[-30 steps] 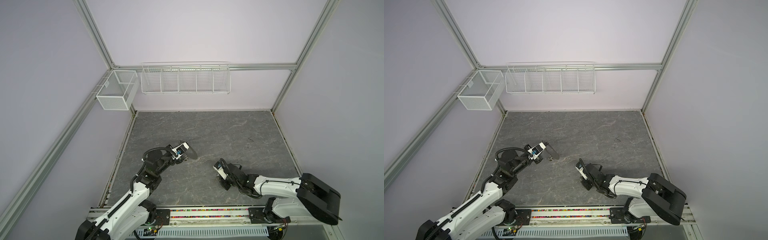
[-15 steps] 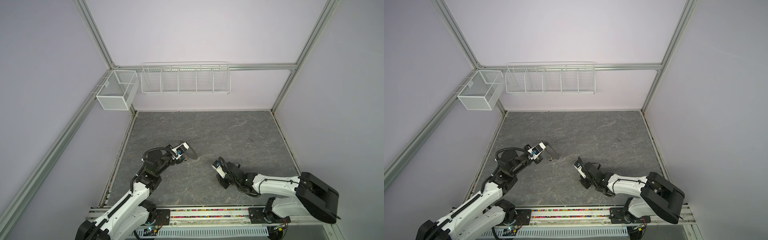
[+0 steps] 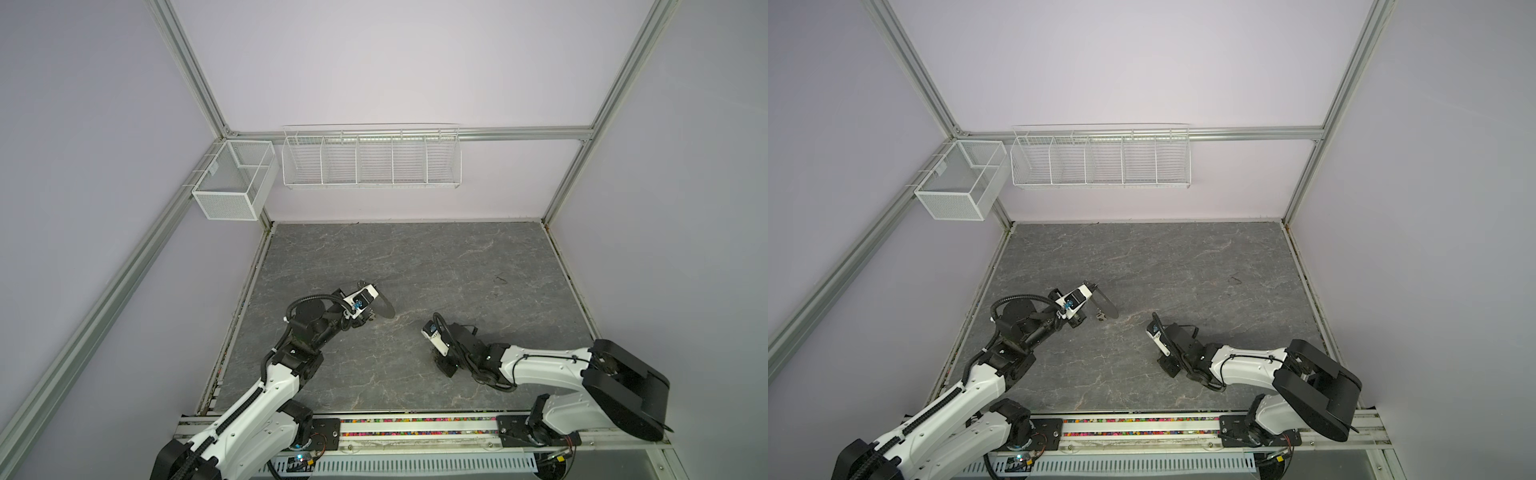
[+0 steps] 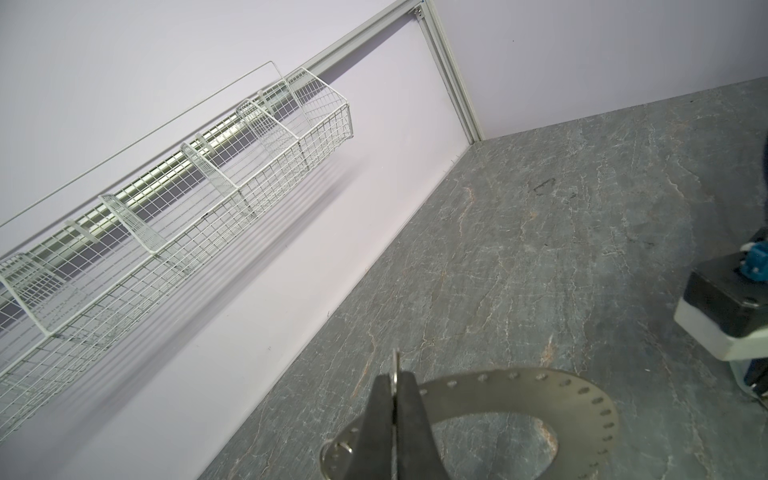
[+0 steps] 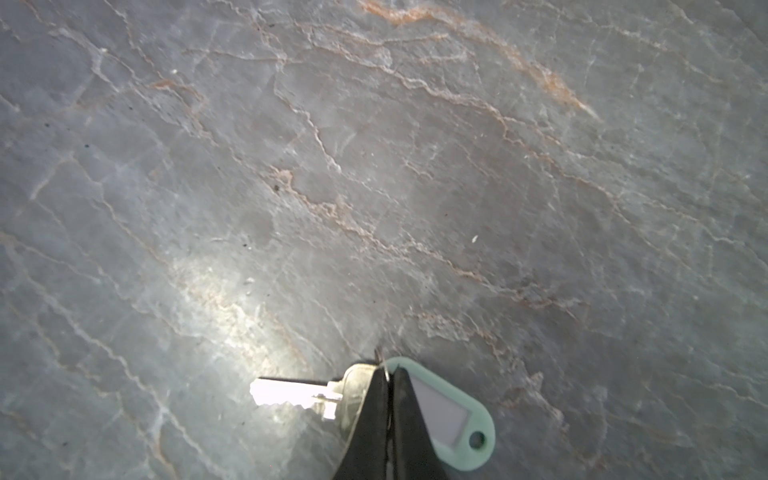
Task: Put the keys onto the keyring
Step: 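Raise the green-tag key toward the split ring while the left gripper tilts the plate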
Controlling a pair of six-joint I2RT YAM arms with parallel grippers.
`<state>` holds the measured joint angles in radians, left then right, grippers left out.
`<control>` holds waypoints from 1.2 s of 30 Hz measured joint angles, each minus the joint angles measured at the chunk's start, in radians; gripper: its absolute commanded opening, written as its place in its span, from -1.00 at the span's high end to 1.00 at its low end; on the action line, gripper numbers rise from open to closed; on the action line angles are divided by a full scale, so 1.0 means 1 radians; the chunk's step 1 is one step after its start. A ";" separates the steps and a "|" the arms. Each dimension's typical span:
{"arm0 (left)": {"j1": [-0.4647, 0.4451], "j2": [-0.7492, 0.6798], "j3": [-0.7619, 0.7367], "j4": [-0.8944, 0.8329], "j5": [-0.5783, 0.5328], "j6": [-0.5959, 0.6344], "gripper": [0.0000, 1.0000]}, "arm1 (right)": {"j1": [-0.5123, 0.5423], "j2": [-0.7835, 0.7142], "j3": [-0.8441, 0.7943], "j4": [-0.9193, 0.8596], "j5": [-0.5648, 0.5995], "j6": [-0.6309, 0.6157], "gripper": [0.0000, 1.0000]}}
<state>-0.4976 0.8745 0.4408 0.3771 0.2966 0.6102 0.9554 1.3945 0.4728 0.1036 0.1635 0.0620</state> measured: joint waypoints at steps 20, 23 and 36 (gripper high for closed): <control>-0.106 0.087 0.047 0.042 0.122 0.163 1.00 | -0.083 -0.336 0.224 -0.315 -0.118 -0.181 0.86; -0.128 0.112 0.066 0.044 0.137 0.207 1.00 | -0.140 -0.364 0.278 -0.375 -0.179 -0.217 0.86; -0.246 0.169 0.158 0.039 0.153 0.335 1.00 | -0.299 -0.417 0.424 -0.511 -0.461 -0.332 0.86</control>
<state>-0.7437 1.0439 0.5983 0.4160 0.4500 0.9447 0.6567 0.9779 0.8967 -0.4076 -0.2977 -0.2703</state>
